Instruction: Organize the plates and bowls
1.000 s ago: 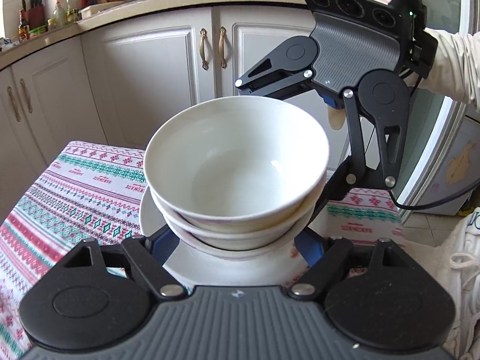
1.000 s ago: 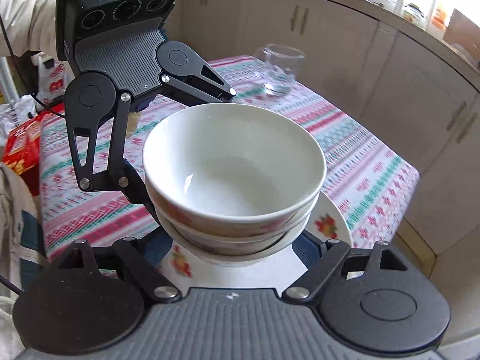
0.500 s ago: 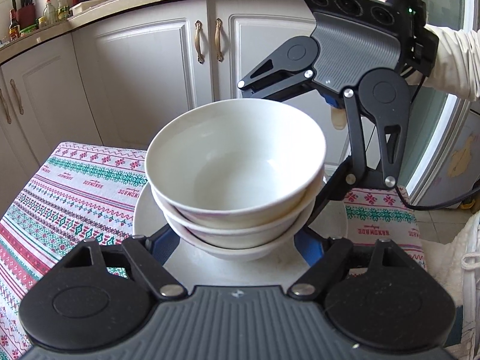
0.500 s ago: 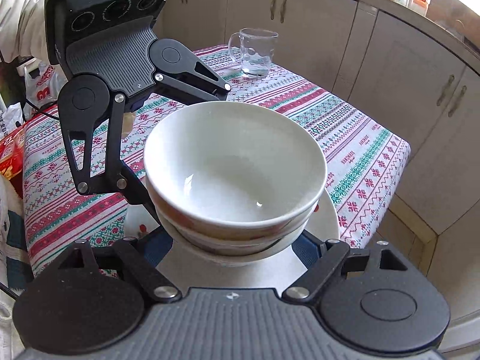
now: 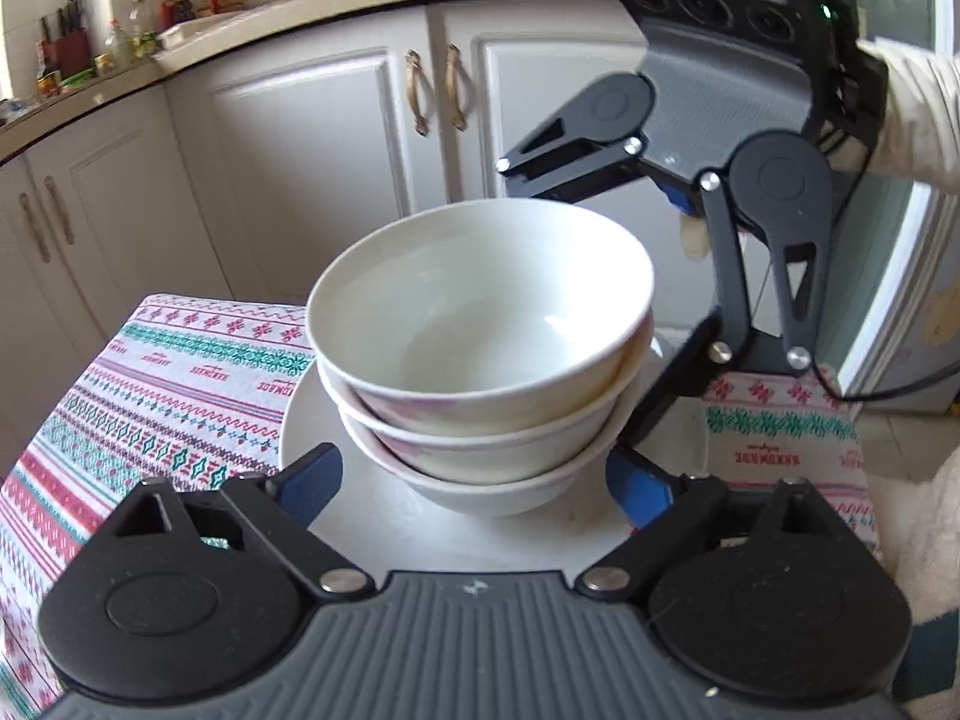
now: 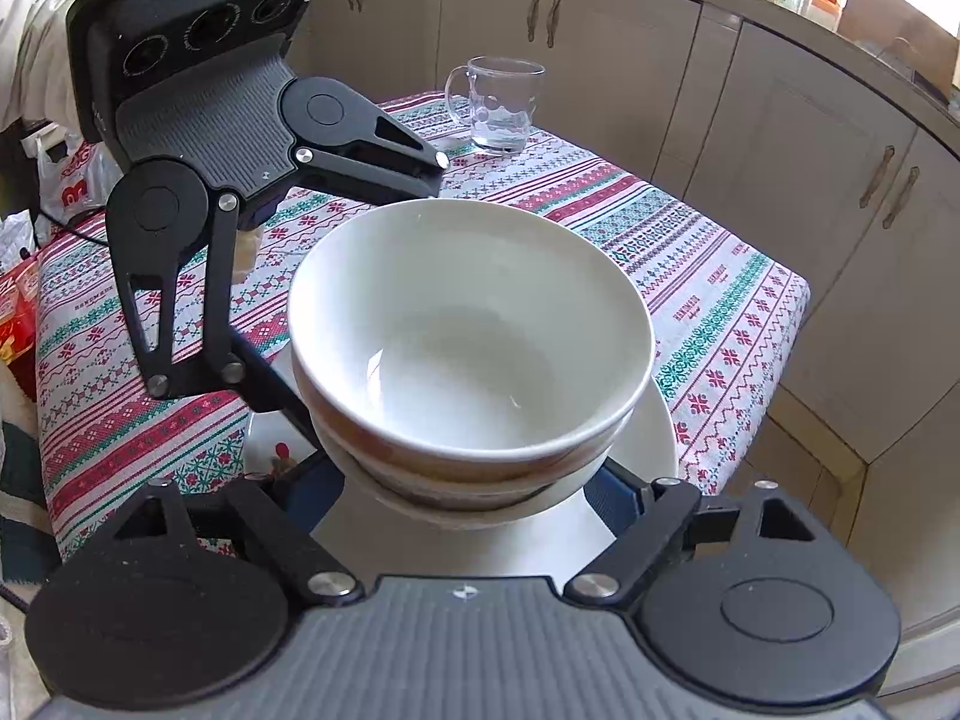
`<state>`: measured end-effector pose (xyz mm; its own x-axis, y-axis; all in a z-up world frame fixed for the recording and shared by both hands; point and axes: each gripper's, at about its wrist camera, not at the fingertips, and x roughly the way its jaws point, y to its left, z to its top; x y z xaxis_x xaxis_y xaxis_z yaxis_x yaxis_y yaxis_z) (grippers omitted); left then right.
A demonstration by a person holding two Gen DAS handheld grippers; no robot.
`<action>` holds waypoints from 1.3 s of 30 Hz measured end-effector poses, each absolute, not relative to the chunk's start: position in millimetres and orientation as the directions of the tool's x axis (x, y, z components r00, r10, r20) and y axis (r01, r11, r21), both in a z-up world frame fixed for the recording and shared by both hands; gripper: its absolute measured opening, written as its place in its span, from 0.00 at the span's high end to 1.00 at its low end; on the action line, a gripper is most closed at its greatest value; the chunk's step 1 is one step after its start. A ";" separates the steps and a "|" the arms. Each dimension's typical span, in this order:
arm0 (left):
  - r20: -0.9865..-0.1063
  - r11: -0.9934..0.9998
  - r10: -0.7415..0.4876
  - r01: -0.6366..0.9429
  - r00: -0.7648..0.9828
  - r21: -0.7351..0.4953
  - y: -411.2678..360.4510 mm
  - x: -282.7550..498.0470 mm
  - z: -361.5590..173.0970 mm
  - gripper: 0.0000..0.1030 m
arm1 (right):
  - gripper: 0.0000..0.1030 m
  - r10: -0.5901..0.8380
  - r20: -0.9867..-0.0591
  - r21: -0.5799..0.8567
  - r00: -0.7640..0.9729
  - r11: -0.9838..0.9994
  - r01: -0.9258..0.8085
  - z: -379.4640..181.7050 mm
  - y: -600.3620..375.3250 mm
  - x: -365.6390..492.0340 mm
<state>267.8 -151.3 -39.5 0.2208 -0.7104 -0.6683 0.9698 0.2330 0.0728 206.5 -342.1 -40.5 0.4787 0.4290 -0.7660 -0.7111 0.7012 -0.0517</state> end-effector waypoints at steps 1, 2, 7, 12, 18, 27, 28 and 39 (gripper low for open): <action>-0.665 0.248 -0.711 0.966 0.229 0.068 -149.7 266.7 -38.8 0.07 | 0.06 0.430 -0.761 -0.052 0.486 0.706 -0.706 -39.7 -342.3 204.6; -0.660 0.267 -0.710 0.961 0.248 0.074 -147.6 263.8 -37.7 0.06 | 0.02 0.432 -0.753 -0.054 0.497 0.711 -0.701 -38.2 -342.8 201.9; -0.601 0.386 -0.697 0.911 0.390 0.144 -132.2 237.5 -26.7 0.02 | 0.01 0.395 -0.728 -0.087 0.560 0.758 -0.647 -27.0 -343.9 184.1; -0.522 0.527 -0.673 0.835 0.524 0.159 -114.3 207.4 -9.6 0.00 | 0.00 0.336 -0.695 -0.089 0.636 0.837 -0.539 -14.3 -340.6 158.1; -0.397 0.679 -0.616 0.715 0.680 0.170 -96.8 160.4 7.6 0.01 | 0.00 0.203 -0.676 -0.047 0.708 0.948 -0.316 -4.3 -325.5 130.4; -0.449 0.828 -0.473 0.557 0.758 0.068 -78.0 111.3 22.9 0.01 | 0.00 0.042 -0.644 0.008 0.764 0.999 -0.049 1.3 -296.7 77.6; -0.467 0.842 -0.462 0.538 0.754 0.036 -74.9 109.4 23.9 0.01 | 0.00 0.027 -0.638 0.006 0.770 1.000 -0.030 2.2 -293.8 71.8; -0.577 0.933 -0.305 0.360 0.758 -0.020 -63.1 100.8 25.7 0.01 | 0.00 -0.069 -0.601 0.020 0.796 0.995 0.101 11.9 -277.0 38.2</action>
